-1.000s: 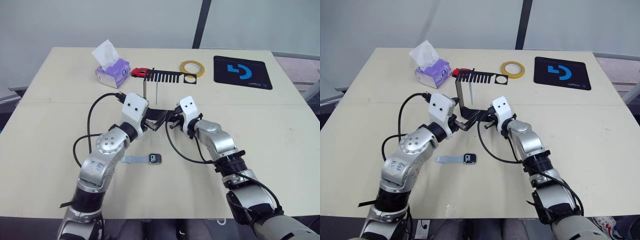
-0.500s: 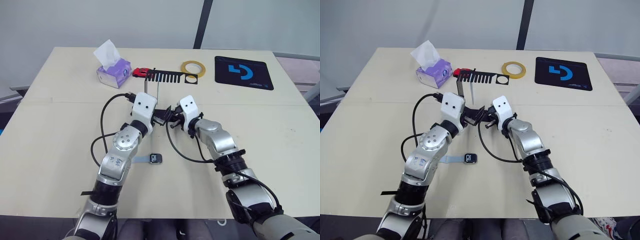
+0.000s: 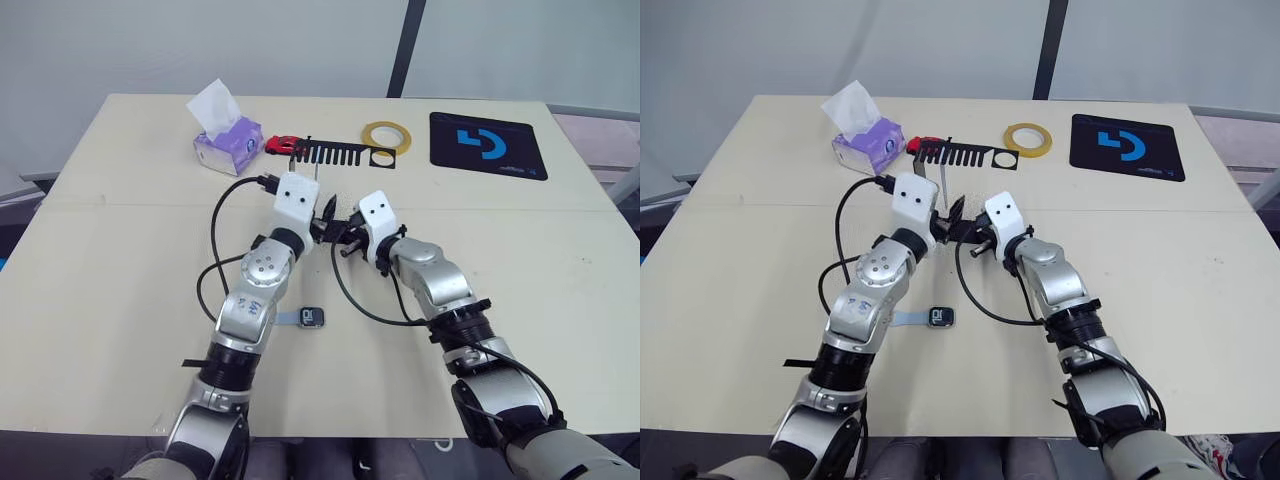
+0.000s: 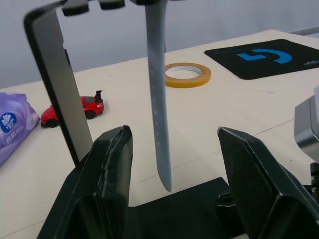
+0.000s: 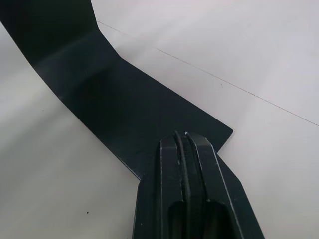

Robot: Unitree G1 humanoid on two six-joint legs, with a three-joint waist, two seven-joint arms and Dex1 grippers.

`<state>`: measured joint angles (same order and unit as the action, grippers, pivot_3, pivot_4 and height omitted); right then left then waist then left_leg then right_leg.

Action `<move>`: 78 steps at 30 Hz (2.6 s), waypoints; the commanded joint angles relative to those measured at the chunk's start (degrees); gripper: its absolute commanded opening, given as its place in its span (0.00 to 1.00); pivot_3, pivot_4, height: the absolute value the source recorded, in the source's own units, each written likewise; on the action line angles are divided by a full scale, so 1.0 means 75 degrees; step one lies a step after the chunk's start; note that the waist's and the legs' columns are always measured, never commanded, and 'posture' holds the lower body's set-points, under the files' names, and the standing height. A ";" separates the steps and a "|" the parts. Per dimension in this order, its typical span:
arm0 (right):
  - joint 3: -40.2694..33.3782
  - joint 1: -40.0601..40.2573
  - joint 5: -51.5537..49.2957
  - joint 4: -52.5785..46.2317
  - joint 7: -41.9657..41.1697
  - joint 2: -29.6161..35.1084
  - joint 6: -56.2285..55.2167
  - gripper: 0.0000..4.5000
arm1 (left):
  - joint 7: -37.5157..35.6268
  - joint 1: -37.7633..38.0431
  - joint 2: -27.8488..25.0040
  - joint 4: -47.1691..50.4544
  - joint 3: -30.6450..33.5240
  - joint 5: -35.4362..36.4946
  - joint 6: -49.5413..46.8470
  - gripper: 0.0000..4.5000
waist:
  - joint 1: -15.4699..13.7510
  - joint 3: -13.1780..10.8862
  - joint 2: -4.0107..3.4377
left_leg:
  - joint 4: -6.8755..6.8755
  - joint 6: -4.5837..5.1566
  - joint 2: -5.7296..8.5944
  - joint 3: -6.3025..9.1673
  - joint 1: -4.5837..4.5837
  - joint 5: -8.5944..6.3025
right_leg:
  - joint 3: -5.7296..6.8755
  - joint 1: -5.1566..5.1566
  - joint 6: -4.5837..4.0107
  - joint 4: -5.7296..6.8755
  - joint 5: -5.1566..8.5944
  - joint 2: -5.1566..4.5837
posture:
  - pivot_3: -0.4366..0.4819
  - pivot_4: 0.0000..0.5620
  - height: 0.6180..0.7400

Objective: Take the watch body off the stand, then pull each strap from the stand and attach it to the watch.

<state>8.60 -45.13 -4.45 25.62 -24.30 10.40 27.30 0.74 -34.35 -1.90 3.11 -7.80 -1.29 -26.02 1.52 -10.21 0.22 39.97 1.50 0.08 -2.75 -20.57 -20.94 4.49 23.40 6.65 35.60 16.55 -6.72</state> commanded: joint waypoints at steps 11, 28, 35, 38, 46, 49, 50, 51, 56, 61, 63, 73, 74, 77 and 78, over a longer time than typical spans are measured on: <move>0.0122 0.0202 0.0214 0.0453 -0.0020 -0.0070 0.0215 0.00 | 0.0388 -0.0858 0.0407 -0.1136 0.0303 -0.0203 0.0888 0.64 | -0.0003 0.0000 0.0000 | -0.0003 0.0000 -0.0001 -0.0001 0.0000 0.0000 | 0.0007 0.0000 0.0000 -0.0005 0.0000 -0.0001 | 0.48 0.27 0.98; 0.0093 0.0254 0.0225 0.0384 -0.0009 -0.0111 0.0236 0.00 | 0.0313 -0.0899 0.0515 -0.1206 0.0256 -0.0301 0.0977 0.01 | -0.0002 0.0000 0.0000 | -0.0004 -0.0001 -0.0001 -0.0001 0.0000 0.0000 | 0.0009 0.0000 0.0000 -0.0007 0.0000 -0.0003 | 0.48 0.27 0.98; 0.0064 0.0215 0.0222 0.0433 -0.0020 -0.0099 0.0244 0.00 | 0.0116 -0.0838 0.0446 -0.1004 0.0181 -0.0355 0.1329 0.01 | -0.0002 0.0000 0.0000 | -0.0004 -0.0001 -0.0001 -0.0001 0.0000 0.0000 | 0.0009 0.0001 0.0000 -0.0008 0.0000 -0.0004 | 0.48 0.27 0.98; 0.0064 0.0214 0.0223 0.0435 -0.0029 -0.0096 0.0256 0.00 | -0.0002 -0.0634 0.0386 -0.0777 0.0157 -0.0382 0.1311 0.01 | -0.0001 0.0000 0.0000 | -0.0005 -0.0001 -0.0001 -0.0001 0.0000 -0.0001 | 0.0009 0.0000 0.0000 -0.0008 0.0000 -0.0004 | 0.48 0.27 0.98; 0.0079 0.0200 0.0238 0.0508 -0.0060 -0.0109 0.0226 0.00 | -0.0454 0.0166 0.0161 0.0353 0.0082 -0.0320 0.1124 0.01 | 0.0003 0.0000 0.0000 | -0.0009 -0.0002 -0.0004 -0.0001 0.0000 -0.0001 | 0.0005 0.0000 0.0000 -0.0012 0.0000 -0.0011 | 0.48 0.27 0.98; 0.0070 0.0153 0.0243 0.0596 -0.0077 -0.0103 0.0192 0.00 | -0.0609 0.0347 0.0093 0.0697 0.0092 -0.0274 0.0980 0.01 | 0.0005 0.0000 0.0000 | -0.0009 -0.0002 -0.0006 -0.0001 0.0000 -0.0001 | 0.0003 0.0000 0.0000 -0.0012 0.0000 -0.0042 | 0.48 0.27 0.98; 0.0066 0.0141 0.0245 0.0622 -0.0084 -0.0099 0.0178 0.00 | -0.0668 0.0408 0.0063 0.0800 0.0103 -0.0256 0.0908 0.01 | 0.0005 0.0000 0.0000 | -0.0009 -0.0002 -0.0005 -0.0001 -0.0001 -0.0001 | 0.0005 0.0000 -0.0002 -0.0013 0.0001 -0.0051 | 0.48 0.27 0.98; 0.0060 0.0131 0.0244 0.0639 -0.0089 -0.0093 0.0171 0.00 | -0.0751 0.0485 0.0020 0.0926 0.0123 -0.0217 0.0819 0.01 | 0.0008 0.0000 0.0000 | -0.0009 -0.0002 -0.0004 -0.0001 0.0000 -0.0001 | 0.0006 0.0000 -0.0002 -0.0012 0.0001 -0.0054 | 0.48 0.27 0.98; 0.0022 0.0105 0.0234 0.0662 -0.0124 -0.0041 0.0118 0.00 | -0.1536 0.0928 -0.0405 0.1676 0.0459 0.0447 0.0071 0.01 | 0.0016 0.0000 0.0000 | -0.0014 -0.0002 -0.0002 0.0000 0.0001 -0.0001 | 0.0006 0.0000 -0.0005 -0.0011 0.0003 -0.0062 | 0.48 0.27 0.98; -0.0178 0.0225 0.0138 -0.0035 -0.0113 0.0041 -0.0316 0.00 | -0.3748 0.1236 -0.1675 0.2290 0.1086 0.2219 -0.0476 0.01 | 0.0026 -0.0002 -0.0002 | -0.0017 -0.0003 -0.0003 0.0007 0.0000 -0.0001 | 0.0001 0.0002 -0.0011 -0.0013 0.0006 -0.0068 | 0.48 0.27 0.98; -0.0230 0.0353 0.0210 -0.0505 -0.0065 0.0147 -0.0710 0.00 | -0.4535 0.1259 -0.2288 0.2353 0.1288 0.2767 -0.0697 0.01 | 0.0017 -0.0005 -0.0008 | -0.0020 -0.0004 -0.0001 0.0015 -0.0008 -0.0001 | -0.0003 0.0004 -0.0013 -0.0019 0.0007 -0.0074 | 0.48 0.27 0.98; -0.1330 0.2859 -0.2426 -0.6622 -0.1953 0.1857 0.1276 0.36 | -0.7270 0.0730 -0.4109 0.1930 0.1485 0.4792 -0.1872 0.00 | -0.0127 -0.0041 -0.0056 | -0.0030 -0.0002 0.0023 0.0111 -0.0109 0.0001 | 0.0098 0.0036 -0.0009 -0.0072 0.0005 -0.0067 | 0.48 0.27 0.98; -0.1478 0.3067 -0.2730 -0.7017 -0.2067 0.2068 0.1539 0.47 | -0.7406 0.0677 -0.4178 0.1891 0.1466 0.4913 -0.1958 0.00 | -0.0180 -0.0042 -0.0057 | -0.0037 -0.0002 0.0024 0.0108 -0.0107 0.0000 | 0.0118 0.0031 -0.0009 -0.0080 0.0005 -0.0054 | 0.48 0.27 0.98; -0.2777 0.4058 -0.4658 -0.8409 -0.2608 0.2979 0.2594 0.80 | -0.7986 0.0451 -0.4320 0.1796 0.1314 0.5365 -0.2223 0.00 | -0.0215 -0.0048 -0.0057 | -0.0039 0.0002 0.0025 0.0098 -0.0104 -0.0002 | 0.0177 0.0011 -0.0005 -0.0111 0.0003 -0.0053 | 0.48 0.27 0.98; -0.3269 0.4259 -0.5360 -0.8667 -0.2587 0.3152 0.2905 0.91 | -0.8120 0.0383 -0.4320 0.1780 0.1234 0.5453 -0.2259 0.00 | -0.0233 -0.0054 -0.0056 | -0.0038 0.0005 0.0024 0.0097 -0.0102 0.0000 | 0.0182 0.0003 -0.0003 -0.0116 0.0002 -0.0054 | 0.48 0.27 0.98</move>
<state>-8.86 -14.39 -34.57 -32.91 -42.35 32.22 45.03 -57.61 -30.32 -33.87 15.64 1.73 36.98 -42.45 -0.22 -10.61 -0.21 39.69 1.56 0.25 -2.00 -21.31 -20.92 5.88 23.38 6.63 34.72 16.56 -7.13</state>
